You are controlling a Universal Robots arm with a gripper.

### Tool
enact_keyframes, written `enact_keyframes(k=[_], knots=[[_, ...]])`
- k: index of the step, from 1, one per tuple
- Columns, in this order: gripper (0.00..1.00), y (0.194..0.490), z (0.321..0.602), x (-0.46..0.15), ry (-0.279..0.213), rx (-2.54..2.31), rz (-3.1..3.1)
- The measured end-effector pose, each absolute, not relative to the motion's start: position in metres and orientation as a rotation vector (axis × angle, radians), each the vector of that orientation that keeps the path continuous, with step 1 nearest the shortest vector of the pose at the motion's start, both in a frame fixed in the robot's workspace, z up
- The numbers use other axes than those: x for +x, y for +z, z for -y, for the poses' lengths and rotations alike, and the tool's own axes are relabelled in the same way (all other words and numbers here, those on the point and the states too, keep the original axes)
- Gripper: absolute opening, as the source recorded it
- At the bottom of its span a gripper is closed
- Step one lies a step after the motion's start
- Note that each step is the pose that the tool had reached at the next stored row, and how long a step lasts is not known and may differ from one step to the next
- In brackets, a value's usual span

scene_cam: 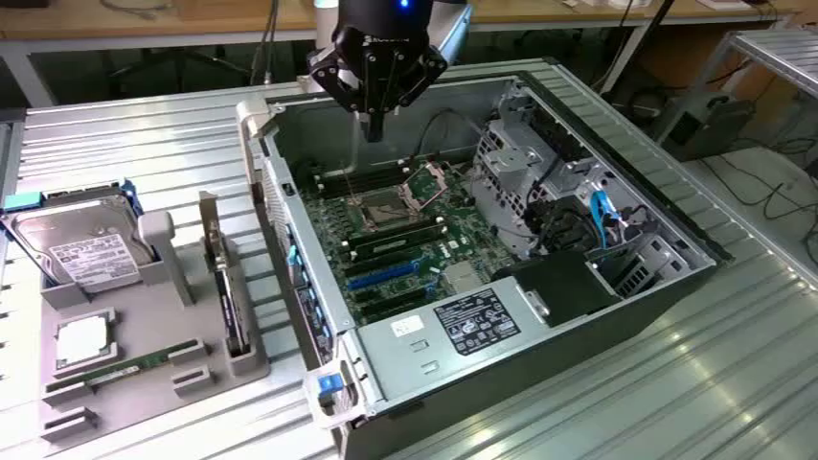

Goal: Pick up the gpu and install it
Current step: 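Reach for the gpu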

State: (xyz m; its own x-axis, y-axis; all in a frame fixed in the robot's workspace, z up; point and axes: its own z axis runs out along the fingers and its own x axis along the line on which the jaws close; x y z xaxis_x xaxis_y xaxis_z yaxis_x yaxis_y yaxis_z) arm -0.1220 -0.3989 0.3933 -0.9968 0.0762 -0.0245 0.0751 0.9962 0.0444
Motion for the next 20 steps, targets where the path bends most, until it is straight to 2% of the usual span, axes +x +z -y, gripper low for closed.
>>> enact_keyframes(k=[14, 20], knots=[[0.11, 0.393, 0.399, -0.122, 0.067, 0.118, -3.113], [0.11, 0.393, 0.413, -0.145, 0.067, 0.118, -3.113]])
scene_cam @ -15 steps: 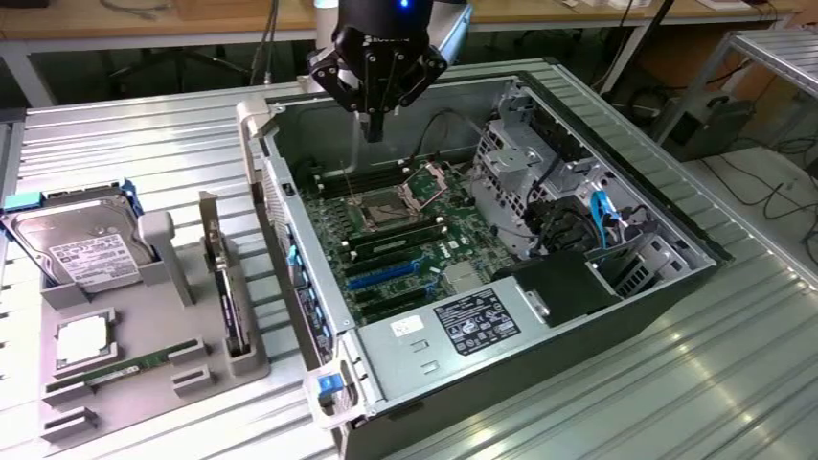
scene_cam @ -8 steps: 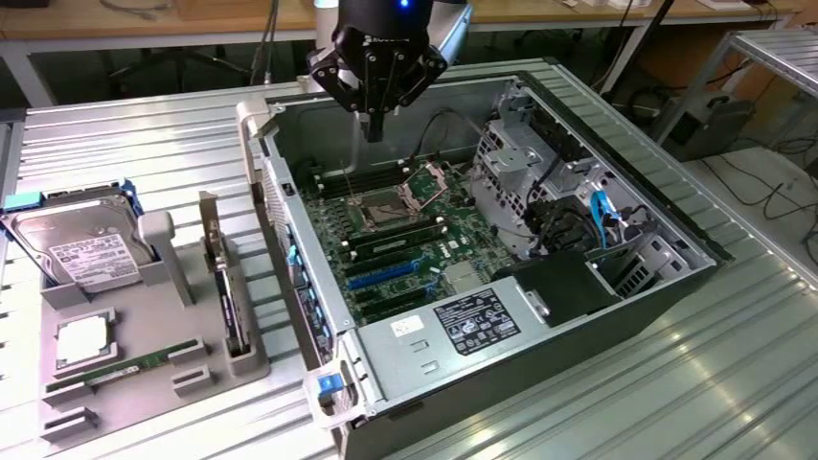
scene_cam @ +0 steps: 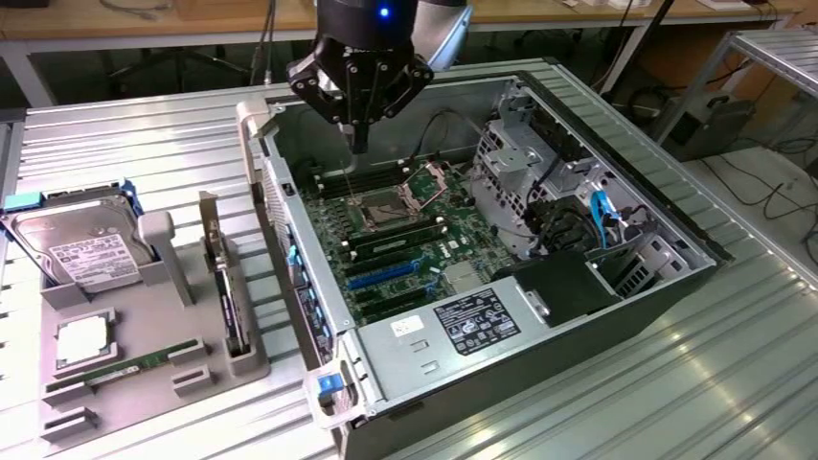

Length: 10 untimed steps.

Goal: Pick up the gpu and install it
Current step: 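Reach for the gpu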

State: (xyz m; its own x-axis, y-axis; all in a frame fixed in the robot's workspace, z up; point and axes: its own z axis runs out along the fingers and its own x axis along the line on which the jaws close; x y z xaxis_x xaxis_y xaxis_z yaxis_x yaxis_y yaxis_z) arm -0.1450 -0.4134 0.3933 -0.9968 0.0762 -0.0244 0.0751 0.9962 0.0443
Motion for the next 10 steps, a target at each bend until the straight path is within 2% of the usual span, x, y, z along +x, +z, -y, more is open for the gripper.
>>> enact_keyframes(k=[10], knots=[[0.11, 0.392, 0.427, -0.195, 0.068, 0.118, -3.112]])
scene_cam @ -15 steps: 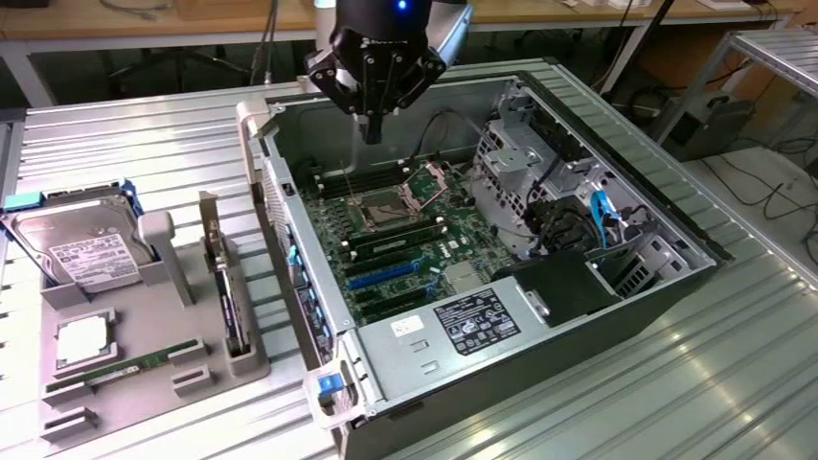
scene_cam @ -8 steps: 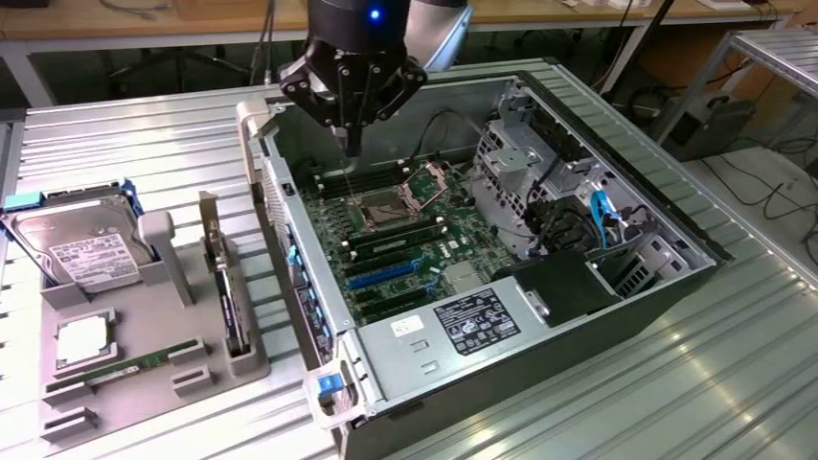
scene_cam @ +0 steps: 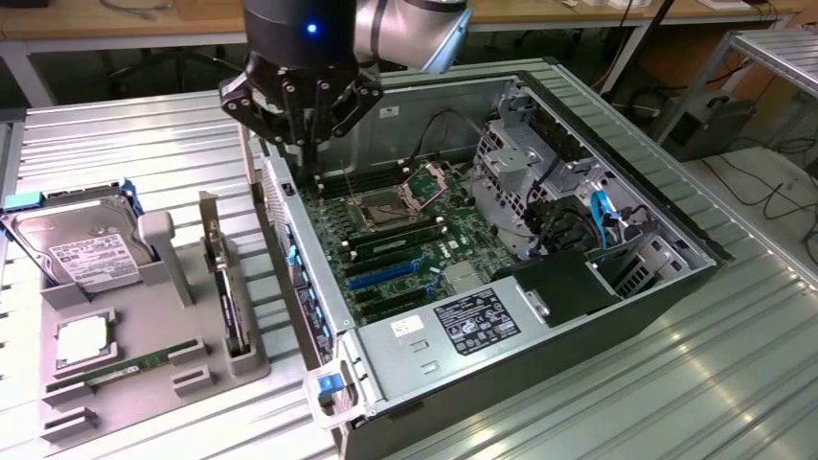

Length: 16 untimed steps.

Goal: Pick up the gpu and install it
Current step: 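Reach for the gpu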

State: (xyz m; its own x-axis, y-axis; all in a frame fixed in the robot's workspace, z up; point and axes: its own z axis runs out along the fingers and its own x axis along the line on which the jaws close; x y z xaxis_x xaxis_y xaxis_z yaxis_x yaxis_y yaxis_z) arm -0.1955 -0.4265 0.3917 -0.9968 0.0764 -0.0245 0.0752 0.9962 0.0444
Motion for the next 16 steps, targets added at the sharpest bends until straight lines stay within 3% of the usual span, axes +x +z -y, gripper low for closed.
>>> enact_keyframes(k=[16], knots=[[0.11, 0.372, 0.442, -0.278, 0.067, 0.118, -3.113]])
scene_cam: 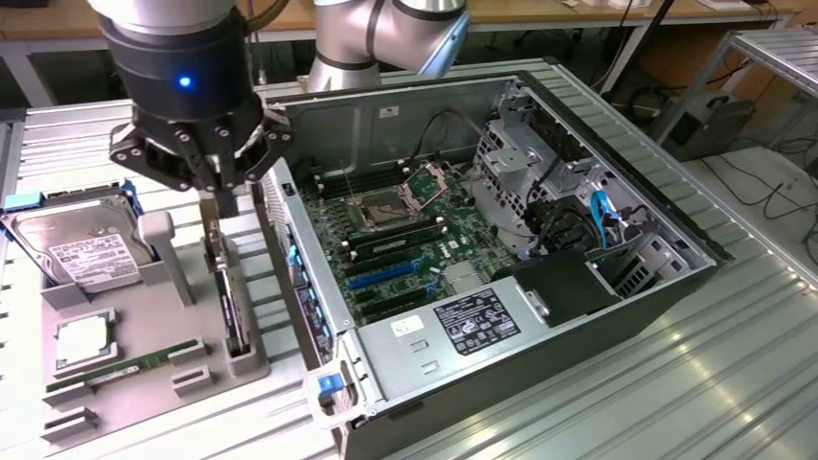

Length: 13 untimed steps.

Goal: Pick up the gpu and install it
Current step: 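Reach for the gpu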

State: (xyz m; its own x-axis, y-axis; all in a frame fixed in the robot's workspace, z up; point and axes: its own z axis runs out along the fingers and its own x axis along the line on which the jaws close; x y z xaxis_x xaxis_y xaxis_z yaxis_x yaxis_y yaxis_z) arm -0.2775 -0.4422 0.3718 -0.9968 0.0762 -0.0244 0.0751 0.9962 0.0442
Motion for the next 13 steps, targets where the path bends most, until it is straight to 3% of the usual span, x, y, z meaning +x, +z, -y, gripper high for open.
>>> enact_keyframes(k=[13], knots=[[0.11, 0.364, 0.445, -0.295, 0.068, 0.118, -3.113]])
